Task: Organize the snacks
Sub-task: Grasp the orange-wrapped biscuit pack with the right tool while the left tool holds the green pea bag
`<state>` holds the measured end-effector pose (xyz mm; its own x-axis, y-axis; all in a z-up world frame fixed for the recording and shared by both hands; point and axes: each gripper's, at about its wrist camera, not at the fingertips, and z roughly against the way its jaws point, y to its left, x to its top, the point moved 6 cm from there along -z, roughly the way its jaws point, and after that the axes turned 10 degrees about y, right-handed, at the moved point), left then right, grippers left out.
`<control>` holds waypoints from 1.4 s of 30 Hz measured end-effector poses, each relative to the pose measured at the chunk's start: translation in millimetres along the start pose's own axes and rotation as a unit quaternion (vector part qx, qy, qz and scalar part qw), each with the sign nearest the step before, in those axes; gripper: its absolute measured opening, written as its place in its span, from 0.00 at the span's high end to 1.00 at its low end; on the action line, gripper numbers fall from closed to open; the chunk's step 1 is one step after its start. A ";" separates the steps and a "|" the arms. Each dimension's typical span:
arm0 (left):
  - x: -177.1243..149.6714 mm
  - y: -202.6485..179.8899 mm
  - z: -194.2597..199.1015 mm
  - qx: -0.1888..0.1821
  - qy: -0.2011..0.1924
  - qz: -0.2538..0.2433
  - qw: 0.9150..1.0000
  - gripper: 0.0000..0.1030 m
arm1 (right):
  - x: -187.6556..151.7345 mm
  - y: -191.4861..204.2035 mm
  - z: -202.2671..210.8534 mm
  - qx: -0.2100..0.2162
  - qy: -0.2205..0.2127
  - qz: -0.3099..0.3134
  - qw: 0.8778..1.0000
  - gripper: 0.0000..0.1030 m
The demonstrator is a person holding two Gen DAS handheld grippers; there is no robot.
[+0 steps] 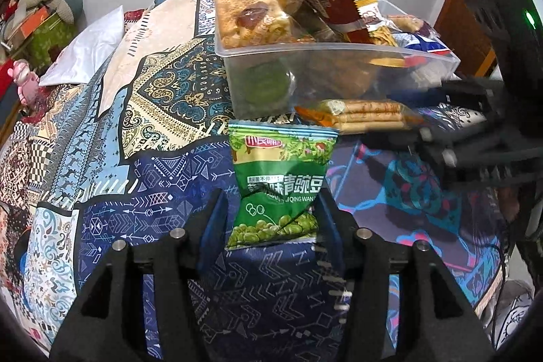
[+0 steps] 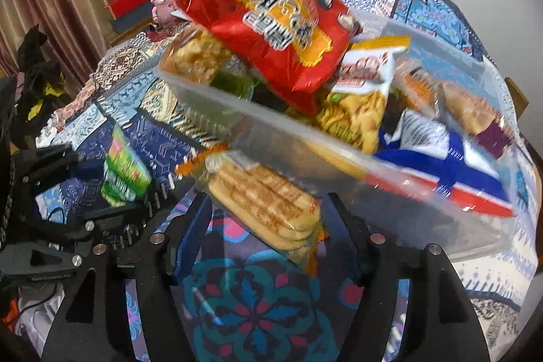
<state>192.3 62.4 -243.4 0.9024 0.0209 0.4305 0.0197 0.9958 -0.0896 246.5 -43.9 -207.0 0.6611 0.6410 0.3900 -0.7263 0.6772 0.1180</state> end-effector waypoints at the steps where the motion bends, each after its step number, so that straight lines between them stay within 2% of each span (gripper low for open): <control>1: 1.2 0.3 -1.0 -0.001 0.001 0.001 1.000 0.48 | -3.6 2.4 -1.5 0.009 0.006 0.000 1.000 0.39; 3: 2.7 0.5 -2.0 0.002 0.001 0.001 1.000 0.48 | -15.4 7.9 -5.6 0.032 0.023 -0.002 0.999 0.43; 5: 4.9 1.7 -2.4 0.003 0.001 0.004 1.000 0.45 | -23.8 14.9 -0.1 0.031 0.018 0.011 0.999 0.43; 8: 8.4 4.8 -2.4 0.007 -0.003 0.011 1.000 0.40 | -32.2 25.5 15.8 0.058 0.014 0.023 0.998 0.44; 13: 16.3 7.2 -5.4 0.010 -0.011 0.023 1.000 0.39 | -22.6 25.1 40.3 0.036 -0.028 0.021 0.999 0.44; 15: 19.2 6.2 -5.9 0.010 -0.020 0.018 1.000 0.56 | -14.4 19.5 40.5 0.031 -0.038 0.009 0.999 0.44; 17: 21.2 8.4 -3.6 0.002 -0.021 0.022 1.000 0.59 | -6.6 13.4 34.8 0.026 -0.041 -0.005 0.999 0.44; 18: 20.9 9.6 -1.3 0.002 -0.024 0.024 0.999 0.59 | -4.0 10.8 31.6 0.029 -0.041 -0.014 0.999 0.44; 20: 21.4 17.0 6.3 0.013 -0.035 0.029 0.999 0.59 | -2.7 6.2 23.0 0.039 -0.037 -0.027 0.998 0.53; 24: 26.3 37.3 11.6 0.036 -0.038 0.050 0.997 0.59 | 1.1 7.7 11.2 0.049 -0.027 -0.037 0.998 0.54; 29: 38.6 54.1 -10.3 0.031 -0.007 0.070 0.997 0.59 | 5.6 11.6 4.4 0.054 -0.028 -0.042 0.997 0.54; 35: 38.8 31.4 -14.8 0.021 -0.009 0.035 0.999 0.59 | 7.5 21.7 -3.7 0.079 -0.019 -0.044 0.996 0.55; 38: 32.1 19.3 -11.7 0.025 -0.011 0.022 0.999 0.59 | 1.8 27.3 0.3 0.074 -0.019 -0.037 0.996 0.55; 42: 20.6 5.0 -6.0 0.000 -0.005 0.022 1.000 0.59 | -16.4 29.1 13.8 0.077 -0.019 -0.032 0.996 0.55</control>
<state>213.5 67.3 -240.3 0.8979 0.0653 0.4353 -0.0196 0.9939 -0.1086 211.9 -39.6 -197.4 0.7018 0.5818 0.4109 -0.7047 0.6514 0.2813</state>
